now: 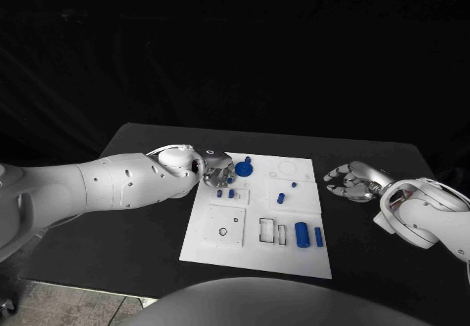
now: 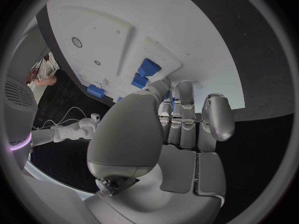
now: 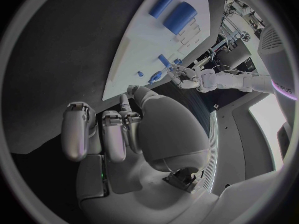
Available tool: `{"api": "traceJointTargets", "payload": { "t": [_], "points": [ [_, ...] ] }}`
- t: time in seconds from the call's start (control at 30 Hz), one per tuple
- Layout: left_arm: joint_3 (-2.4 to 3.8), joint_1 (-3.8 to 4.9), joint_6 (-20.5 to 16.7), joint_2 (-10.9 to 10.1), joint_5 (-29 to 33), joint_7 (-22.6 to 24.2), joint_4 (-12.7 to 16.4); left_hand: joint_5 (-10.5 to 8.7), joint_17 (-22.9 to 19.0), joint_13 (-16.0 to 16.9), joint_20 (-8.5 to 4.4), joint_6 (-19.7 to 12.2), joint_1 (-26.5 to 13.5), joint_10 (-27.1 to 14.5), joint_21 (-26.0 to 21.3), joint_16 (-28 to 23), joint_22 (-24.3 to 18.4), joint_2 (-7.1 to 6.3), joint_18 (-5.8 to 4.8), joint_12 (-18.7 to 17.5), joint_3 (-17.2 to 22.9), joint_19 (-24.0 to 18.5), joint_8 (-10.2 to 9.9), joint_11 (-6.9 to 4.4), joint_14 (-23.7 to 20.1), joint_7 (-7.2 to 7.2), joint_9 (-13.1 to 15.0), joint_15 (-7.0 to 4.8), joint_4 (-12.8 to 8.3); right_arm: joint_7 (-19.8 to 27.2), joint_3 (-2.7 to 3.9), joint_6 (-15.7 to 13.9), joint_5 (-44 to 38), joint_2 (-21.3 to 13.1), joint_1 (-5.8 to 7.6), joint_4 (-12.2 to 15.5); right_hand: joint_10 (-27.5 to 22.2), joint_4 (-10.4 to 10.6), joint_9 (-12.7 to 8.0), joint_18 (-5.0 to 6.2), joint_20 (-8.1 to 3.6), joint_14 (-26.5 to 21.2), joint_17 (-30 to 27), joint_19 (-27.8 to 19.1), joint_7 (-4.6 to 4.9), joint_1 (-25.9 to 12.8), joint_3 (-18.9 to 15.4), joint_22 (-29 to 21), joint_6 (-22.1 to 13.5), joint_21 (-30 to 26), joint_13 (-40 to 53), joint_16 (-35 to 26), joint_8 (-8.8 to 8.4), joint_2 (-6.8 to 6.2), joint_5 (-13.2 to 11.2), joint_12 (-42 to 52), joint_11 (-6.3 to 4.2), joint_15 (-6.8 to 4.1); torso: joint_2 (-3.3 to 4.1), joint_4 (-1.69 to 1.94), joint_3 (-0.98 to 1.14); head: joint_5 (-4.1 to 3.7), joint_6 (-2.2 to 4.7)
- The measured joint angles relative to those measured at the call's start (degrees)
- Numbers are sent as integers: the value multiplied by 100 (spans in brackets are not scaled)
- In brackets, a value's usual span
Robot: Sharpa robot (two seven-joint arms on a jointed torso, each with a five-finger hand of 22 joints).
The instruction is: Assemble the parts on the task board
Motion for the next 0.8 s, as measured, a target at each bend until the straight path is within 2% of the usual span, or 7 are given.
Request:
{"api": "traceJointTargets", "payload": {
  "t": [0.8],
  "points": [
    [-2, -5, -214, -112, -15, -61, -66, 0, -11, 18, 0, 1, 23, -20, -44, 0, 0, -22, 0, 24, -16, -41, 1, -20, 0, 1, 2, 0, -16, -4, 0, -18, 0, -27, -1, 2, 3, -18, -8, 0, 0, 0, -2, -42, 0, 17, 18, 4, 0, -106, 0, 0, 0, -17, 0, 0, 3, 0, -1, 1, -1, 38, 0]
  ]
}}
